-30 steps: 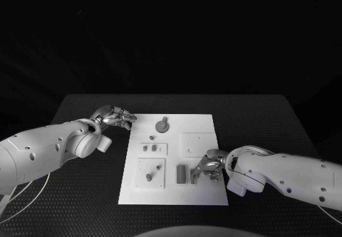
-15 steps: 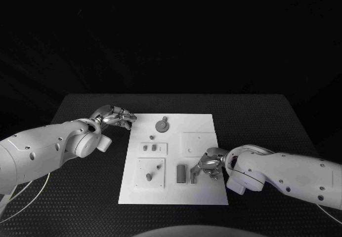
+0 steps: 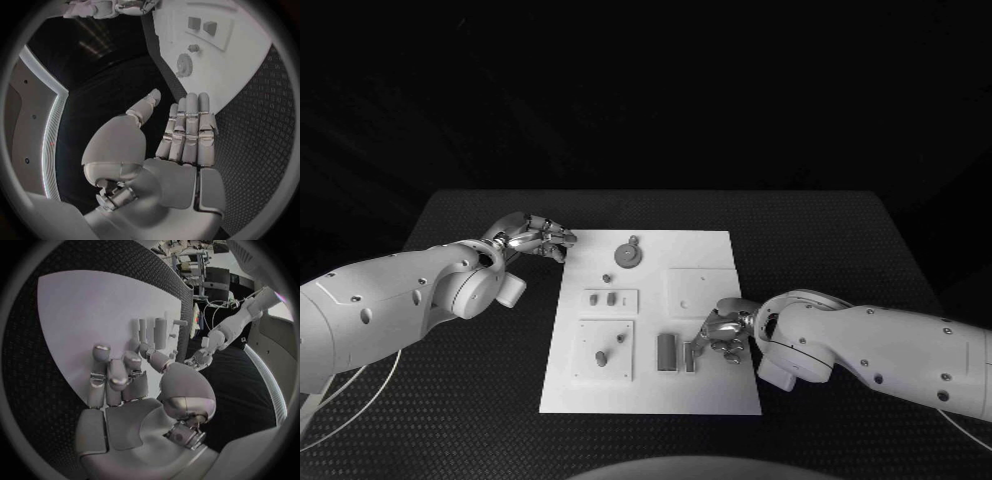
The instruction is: Assemble the parts on the task board
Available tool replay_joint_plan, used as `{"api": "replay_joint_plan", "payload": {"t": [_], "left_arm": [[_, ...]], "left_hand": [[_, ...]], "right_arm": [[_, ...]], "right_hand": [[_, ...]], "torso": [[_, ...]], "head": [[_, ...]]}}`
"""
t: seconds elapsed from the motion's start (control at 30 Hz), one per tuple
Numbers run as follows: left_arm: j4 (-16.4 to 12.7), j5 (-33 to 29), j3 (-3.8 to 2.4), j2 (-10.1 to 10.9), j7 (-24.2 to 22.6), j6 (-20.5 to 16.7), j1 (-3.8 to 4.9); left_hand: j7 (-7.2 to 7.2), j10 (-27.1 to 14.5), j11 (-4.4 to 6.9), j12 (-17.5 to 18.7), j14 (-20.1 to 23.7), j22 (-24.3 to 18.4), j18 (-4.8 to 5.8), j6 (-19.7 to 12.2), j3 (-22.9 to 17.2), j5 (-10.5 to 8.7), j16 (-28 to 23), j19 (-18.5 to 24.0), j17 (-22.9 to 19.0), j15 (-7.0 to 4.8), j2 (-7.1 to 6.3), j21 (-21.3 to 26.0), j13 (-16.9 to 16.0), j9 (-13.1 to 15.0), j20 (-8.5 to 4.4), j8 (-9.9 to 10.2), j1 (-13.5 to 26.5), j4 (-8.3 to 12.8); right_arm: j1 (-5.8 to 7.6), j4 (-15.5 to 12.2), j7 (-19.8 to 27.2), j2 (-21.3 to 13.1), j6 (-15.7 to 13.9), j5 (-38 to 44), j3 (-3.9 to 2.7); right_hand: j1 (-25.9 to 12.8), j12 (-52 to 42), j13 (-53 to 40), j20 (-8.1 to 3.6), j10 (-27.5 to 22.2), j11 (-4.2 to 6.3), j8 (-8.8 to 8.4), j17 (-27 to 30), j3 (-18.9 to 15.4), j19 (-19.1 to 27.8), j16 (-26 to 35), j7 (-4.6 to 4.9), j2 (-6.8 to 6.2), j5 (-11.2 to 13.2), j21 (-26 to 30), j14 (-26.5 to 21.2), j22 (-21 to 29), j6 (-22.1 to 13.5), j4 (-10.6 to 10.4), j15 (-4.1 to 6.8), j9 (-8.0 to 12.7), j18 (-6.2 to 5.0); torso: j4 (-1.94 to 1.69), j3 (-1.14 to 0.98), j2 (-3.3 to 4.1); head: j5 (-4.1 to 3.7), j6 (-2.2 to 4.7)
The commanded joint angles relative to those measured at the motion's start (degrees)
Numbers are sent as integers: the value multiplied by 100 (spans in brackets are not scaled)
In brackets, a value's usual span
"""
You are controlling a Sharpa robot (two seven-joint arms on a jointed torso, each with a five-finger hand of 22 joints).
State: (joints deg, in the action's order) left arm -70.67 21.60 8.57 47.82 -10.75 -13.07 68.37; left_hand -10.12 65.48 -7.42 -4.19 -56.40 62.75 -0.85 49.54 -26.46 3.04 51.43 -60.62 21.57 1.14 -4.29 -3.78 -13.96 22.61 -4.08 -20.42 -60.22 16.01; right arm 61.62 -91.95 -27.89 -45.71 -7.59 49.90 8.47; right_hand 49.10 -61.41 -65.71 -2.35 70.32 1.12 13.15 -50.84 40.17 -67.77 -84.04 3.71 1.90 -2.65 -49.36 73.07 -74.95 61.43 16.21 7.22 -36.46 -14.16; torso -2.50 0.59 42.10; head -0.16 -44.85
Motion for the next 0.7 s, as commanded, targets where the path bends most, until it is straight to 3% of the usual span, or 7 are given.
{"api": "replay_joint_plan", "payload": {"t": [0.03, 0.47, 0.57, 0.7], "left_arm": [[-11, 14, -3, -8, -37, 72, 3], [-7, 14, -2, -9, -47, 67, 3], [1, 14, -2, -18, -90, 126, 3], [12, -28, -2, -28, -133, 183, 3]], "left_hand": [[4, -36, -7, 17, -1, -2, 3, -32, -26, -7, -27, 22, 7, 45, -16, -21, 6, -7, 0, -10, 42, 9], [4, -37, -7, 16, -1, -1, 3, -33, -26, -7, -28, 22, 9, 45, -18, -21, 6, -8, 0, -11, 43, 9], [3, -39, -8, 16, 0, -2, 3, -34, -23, -7, -29, 23, 9, 45, -23, -21, 6, -8, 1, -11, 45, 10], [2, -47, -11, 18, 11, -3, 6, -38, -8, -7, -37, 34, 11, 50, -53, -17, 8, -9, 5, -10, 61, 14]], "right_arm": [[-29, 5, 61, 39, 129, 93, 16], [-28, 110, 350, -4, 25, -103, 15], [-24, 262, 488, -30, 45, -168, 13], [40, 411, 745, -68, 180, -378, 0]], "right_hand": [[3, -25, 8, 1, 0, 44, 27, -1, -3, 23, -33, 109, 49, -17, -31, 12, -102, -49, 33, 18, 0, -84], [-17, -27, 11, 9, 4, 42, 28, 20, -32, 21, -30, 111, -15, -17, -37, 4, -101, -52, 35, 19, 0, -84], [-50, -19, 13, 16, -16, 29, 5, 94, -81, 36, -10, 125, -225, -16, -31, -39, -99, -99, 37, 13, 9, -84], [-210, -10, 9, 32, -62, -16, -97, 125, -199, 44, 12, 176, -846, -16, -14, -70, -84, -289, -51, -20, 53, -84]], "torso": [[2, 1, 1], [8, -4, 1], [13, -1, -5], [10, 1, -12]], "head": [[2, 9], [-3, 51], [-18, 101], [-27, 170]]}}
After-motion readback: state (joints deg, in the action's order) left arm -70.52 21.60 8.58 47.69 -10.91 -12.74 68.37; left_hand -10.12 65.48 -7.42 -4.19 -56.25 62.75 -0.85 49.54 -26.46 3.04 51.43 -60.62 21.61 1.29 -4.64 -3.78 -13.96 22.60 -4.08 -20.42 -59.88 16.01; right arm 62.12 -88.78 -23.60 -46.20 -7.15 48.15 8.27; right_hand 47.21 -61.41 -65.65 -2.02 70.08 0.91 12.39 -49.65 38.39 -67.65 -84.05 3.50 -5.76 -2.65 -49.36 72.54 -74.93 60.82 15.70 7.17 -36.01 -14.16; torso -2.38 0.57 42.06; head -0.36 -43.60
